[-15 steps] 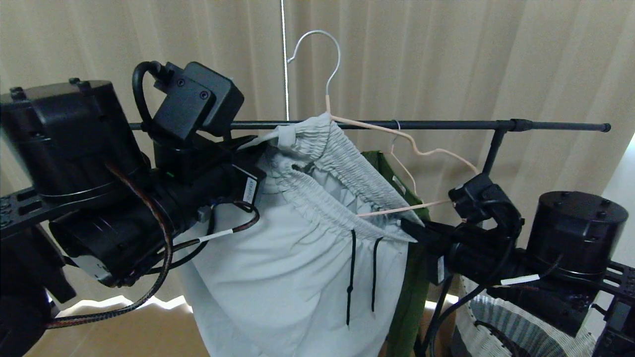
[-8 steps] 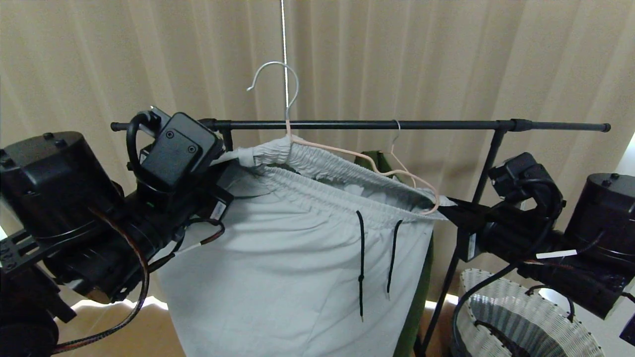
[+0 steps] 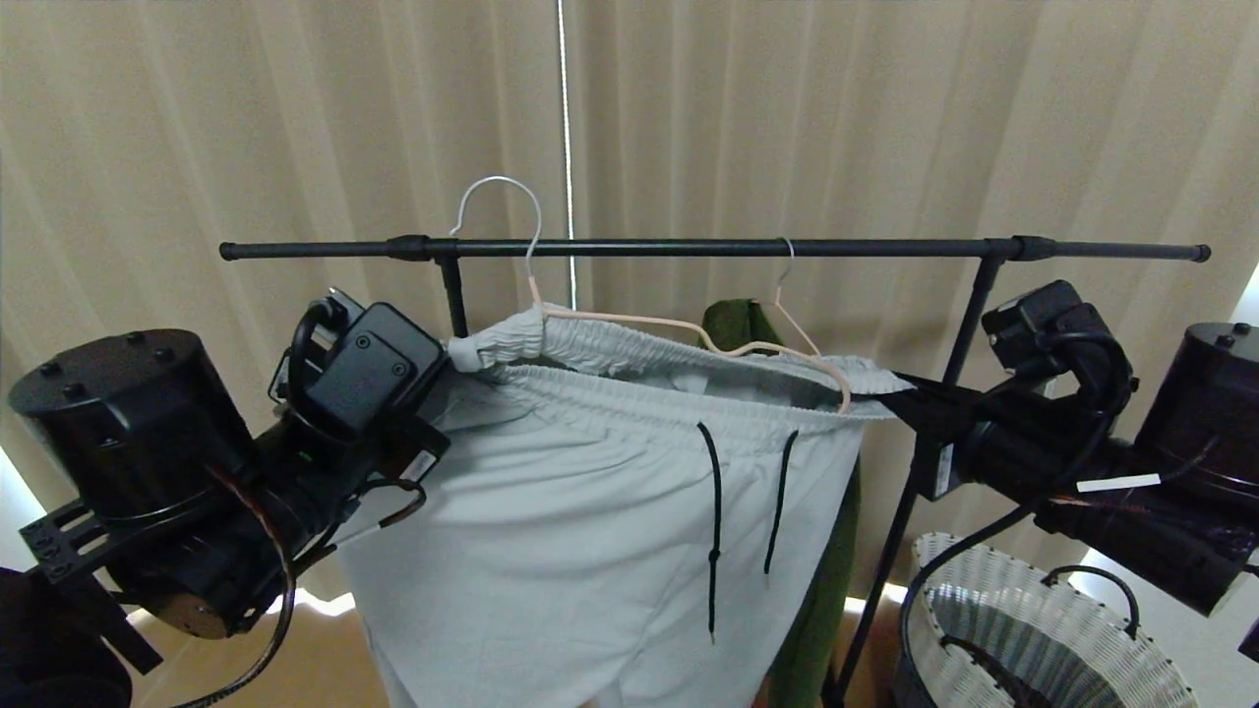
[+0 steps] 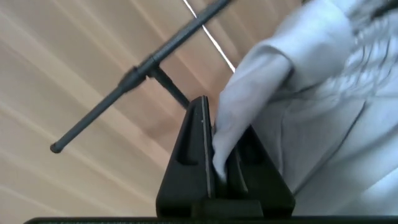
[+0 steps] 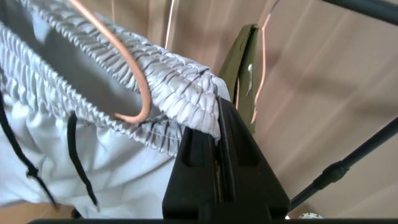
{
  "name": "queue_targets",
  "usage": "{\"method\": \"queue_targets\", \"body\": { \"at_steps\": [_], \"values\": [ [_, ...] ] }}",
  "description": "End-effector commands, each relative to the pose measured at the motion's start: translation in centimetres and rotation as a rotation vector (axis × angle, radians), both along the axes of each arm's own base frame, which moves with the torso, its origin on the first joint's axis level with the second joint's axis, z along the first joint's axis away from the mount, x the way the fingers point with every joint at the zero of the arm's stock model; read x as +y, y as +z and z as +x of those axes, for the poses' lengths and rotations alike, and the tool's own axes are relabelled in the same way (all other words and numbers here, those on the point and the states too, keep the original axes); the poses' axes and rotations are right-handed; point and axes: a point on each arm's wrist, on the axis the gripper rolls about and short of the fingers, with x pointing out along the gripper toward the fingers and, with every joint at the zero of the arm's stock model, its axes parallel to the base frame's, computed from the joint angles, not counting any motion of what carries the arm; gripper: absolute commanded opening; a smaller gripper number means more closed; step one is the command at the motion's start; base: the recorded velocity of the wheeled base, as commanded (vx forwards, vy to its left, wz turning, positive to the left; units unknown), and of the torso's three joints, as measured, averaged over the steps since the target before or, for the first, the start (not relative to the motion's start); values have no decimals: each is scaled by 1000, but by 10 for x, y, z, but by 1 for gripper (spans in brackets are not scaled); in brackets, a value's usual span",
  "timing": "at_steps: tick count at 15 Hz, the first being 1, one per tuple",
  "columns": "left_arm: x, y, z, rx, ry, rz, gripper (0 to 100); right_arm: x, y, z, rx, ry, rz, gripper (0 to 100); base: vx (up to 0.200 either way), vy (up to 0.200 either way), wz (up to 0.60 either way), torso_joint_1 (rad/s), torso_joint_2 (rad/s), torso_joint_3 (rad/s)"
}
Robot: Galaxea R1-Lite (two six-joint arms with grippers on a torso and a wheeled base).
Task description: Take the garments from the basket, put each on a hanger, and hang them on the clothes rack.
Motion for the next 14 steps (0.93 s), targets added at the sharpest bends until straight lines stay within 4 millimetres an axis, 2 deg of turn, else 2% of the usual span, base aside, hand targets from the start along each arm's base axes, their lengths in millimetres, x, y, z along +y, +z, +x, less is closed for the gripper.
{"method": "queue_targets", "body": {
  "at_steps": [1, 5, 9, 12, 14],
  "values": [
    [3, -5, -2, 17, 9, 14, 0, 0, 6, 2, -18, 0, 3, 0, 0, 0, 0, 0, 0, 0],
    [8, -13, -8, 42, 11, 40, 0, 0, 27, 0, 3, 7, -6, 0, 0, 0, 0, 0, 0, 0],
    [6, -18, -11, 57, 0, 53, 0, 2, 47, -4, 142, 26, -69, 0, 0, 0, 0, 0, 0, 0],
    [3, -17, -11, 56, -36, 52, 0, 20, 48, -10, 200, 100, -104, 0, 0, 0, 0, 0, 0, 0],
    [-3, -16, -12, 49, -62, 48, 0, 33, 48, -6, 202, 135, -110, 0, 0, 0, 0, 0, 0, 0]
  ]
}}
